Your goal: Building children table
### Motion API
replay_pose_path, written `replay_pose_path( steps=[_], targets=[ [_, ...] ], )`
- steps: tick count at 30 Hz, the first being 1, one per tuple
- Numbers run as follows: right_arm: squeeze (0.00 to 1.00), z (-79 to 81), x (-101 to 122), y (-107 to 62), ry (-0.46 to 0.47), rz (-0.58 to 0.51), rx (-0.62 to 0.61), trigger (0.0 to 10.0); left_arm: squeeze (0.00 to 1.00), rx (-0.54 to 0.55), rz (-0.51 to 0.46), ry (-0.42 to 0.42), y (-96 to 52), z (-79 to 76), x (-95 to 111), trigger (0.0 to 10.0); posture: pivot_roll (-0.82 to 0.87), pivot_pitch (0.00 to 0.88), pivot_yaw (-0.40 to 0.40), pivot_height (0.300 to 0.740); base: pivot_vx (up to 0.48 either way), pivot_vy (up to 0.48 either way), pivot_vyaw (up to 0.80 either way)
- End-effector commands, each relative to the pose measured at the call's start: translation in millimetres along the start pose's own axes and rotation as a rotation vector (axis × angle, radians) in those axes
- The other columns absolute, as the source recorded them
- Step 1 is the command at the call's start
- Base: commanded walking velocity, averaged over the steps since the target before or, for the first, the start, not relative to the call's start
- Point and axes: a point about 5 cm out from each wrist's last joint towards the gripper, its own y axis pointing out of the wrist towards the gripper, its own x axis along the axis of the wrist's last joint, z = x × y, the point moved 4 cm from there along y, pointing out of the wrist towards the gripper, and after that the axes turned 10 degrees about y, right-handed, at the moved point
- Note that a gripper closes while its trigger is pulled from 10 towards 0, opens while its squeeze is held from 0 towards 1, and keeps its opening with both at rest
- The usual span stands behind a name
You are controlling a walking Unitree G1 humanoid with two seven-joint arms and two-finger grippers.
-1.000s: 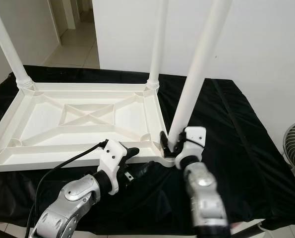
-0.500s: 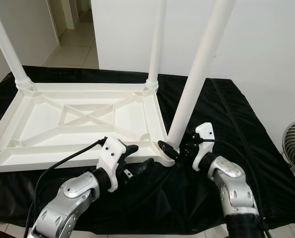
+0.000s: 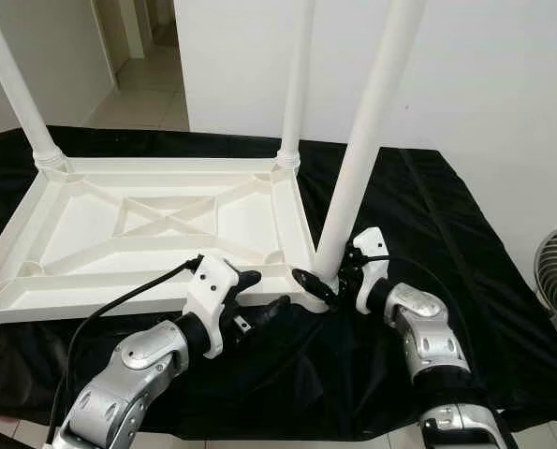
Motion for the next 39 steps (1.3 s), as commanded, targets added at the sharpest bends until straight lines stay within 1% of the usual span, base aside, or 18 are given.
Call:
replay_pose_path(
  steps=[1, 11, 12, 13, 14, 17, 19, 20, 22, 24, 26, 28, 29, 31, 32, 34, 37, 39],
  targets=[
    [0.0, 4.2, -3.1, 6.7, -0.015, 0.02, 0.038, 0.0, 0.0, 0.022, 0.014, -0.002, 1.4, 2.8, -1.7, 10.0, 0.01, 0.041, -0.03, 0.74, 0.0, 0.0, 0.0],
    [0.0, -2.5, -6.1, -0.4, -0.034, 0.006, 0.025, 0.0, 0.0, 0.011, 0.01, -0.006, 3.0, 0.8, -1.6, 10.0, 0.0, 0.043, -0.025, 0.74, 0.0, 0.0, 0.0],
    [0.0, -4.4, -7.0, -1.4, -0.017, -0.001, -0.011, 9.1, 0.0, 0.009, 0.009, -0.007, 3.4, 0.3, -1.5, 10.0, 0.0, 0.043, -0.025, 0.74, 0.0, 0.0, 0.0],
    [0.0, -4.4, -7.0, -1.4, -0.017, -0.001, -0.011, 9.1, 0.0, 0.009, 0.009, -0.007, 3.4, 0.3, -1.5, 10.0, 0.0, 0.043, -0.025, 0.74, 0.0, 0.0, 0.0],
    [0.0, -5.0, -7.2, -1.6, -0.012, -0.003, -0.019, 10.0, 0.0, 0.008, 0.009, -0.007, 3.5, 0.2, -1.4, 10.0, 0.0, 0.043, -0.025, 0.74, 0.0, 0.0, 0.0],
    [0.0, -5.2, -8.3, -1.5, 0.001, -0.006, -0.04, 10.0, 0.0, 0.008, 0.008, -0.008, 3.5, -0.2, -1.4, 10.0, -0.01, 0.047, -0.026, 0.74, 0.0, 0.0, 0.0],
    [0.0, -8.4, -14.4, -1.1, 0.026, -0.015, -0.148, 10.0, 0.0, 0.004, 0.009, -0.012, 3.5, -1.7, -1.7, 10.0, -0.01, 0.047, -0.026, 0.74, 0.0, 0.0, 0.0],
    [0.0, -8.4, -14.4, -1.1, 0.026, -0.015, -0.148, 10.0, 0.0, 0.004, 0.009, -0.012, 3.5, -1.7, -1.7, 10.0, -0.01, 0.047, -0.026, 0.74, 0.0, 0.0, 0.0],
    [0.0, -12.9, -23.4, -3.4, 0.062, -0.018, -0.289, 10.0, 0.0, 0.002, 0.012, -0.019, 2.3, -4.1, -2.4, 10.0, -0.01, 0.055, -0.031, 0.74, 0.0, 0.0, 0.0],
    [0.0, -13.4, -29.4, -5.8, 0.091, -0.023, -0.365, 10.0, 0.0, 0.002, 0.014, -0.026, 1.6, -5.4, -3.0, 10.0, -0.01, 0.055, -0.031, 0.74, 0.0, 0.0, 0.0],
    [0.0, -13.4, -29.4, -5.8, 0.091, -0.023, -0.365, 10.0, 0.0, 0.002, 0.014, -0.026, 1.6, -5.4, -3.0, 10.0, -0.01, 0.055, -0.031, 0.74, 0.0, 0.0, 0.0],
    [0.0, -11.5, -38.4, -9.9, 0.134, -0.036, -0.495, 10.0, 0.0, -0.003, 0.016, -0.035, 1.3, -7.6, -4.2, 10.0, -0.01, 0.055, -0.033, 0.74, 0.0, 0.0, 0.0],
    [0.0, -11.5, -38.4, -9.9, 0.134, -0.036, -0.495, 10.0, 0.0, -0.003, 0.016, -0.035, 1.3, -7.6, -4.2, 10.0, -0.01, 0.055, -0.033, 0.74, 0.0, 0.0, 0.0],
    [0.0, -9.4, -42.1, -14.9, 0.152, -0.058, -0.629, 10.0, 0.0, -0.008, 0.017, -0.038, 1.1, -9.0, -4.8, 10.0, -0.02, 0.052, -0.036, 0.74, 0.0, 0.0, 0.0],
    [0.0, -9.4, -42.1, -14.9, 0.152, -0.058, -0.629, 10.0, 0.0, -0.008, 0.017, -0.038, 1.1, -9.0, -4.8, 10.0, -0.02, 0.052, -0.036, 0.74, 0.0, 0.0, 0.0],
    [0.0, -7.4, -41.8, -18.5, 0.158, -0.078, -0.753, 10.0, 0.0, -0.013, 0.016, -0.037, 1.6, -9.5, -5.1, 10.0, -0.02, 0.052, -0.036, 0.74, 0.0, 0.0, 0.0],
    [0.0, -6.2, -44.6, -20.5, 0.16, -0.061, -0.831, 10.0, 0.0, -0.016, 0.016, -0.038, 1.9, -10.2, -5.3, 10.0, -0.02, 0.047, -0.038, 0.74, 0.0, 0.0, 0.0],
    [0.0, -1.1, -51.9, -29.0, 0.149, -0.001, -1.034, 10.0, 0.0, -0.022, 0.014, -0.043, 2.8, -12.2, -5.6, 10.0, -0.02, 0.041, -0.04, 0.74, 0.0, 0.0, 0.0]
  ],
)
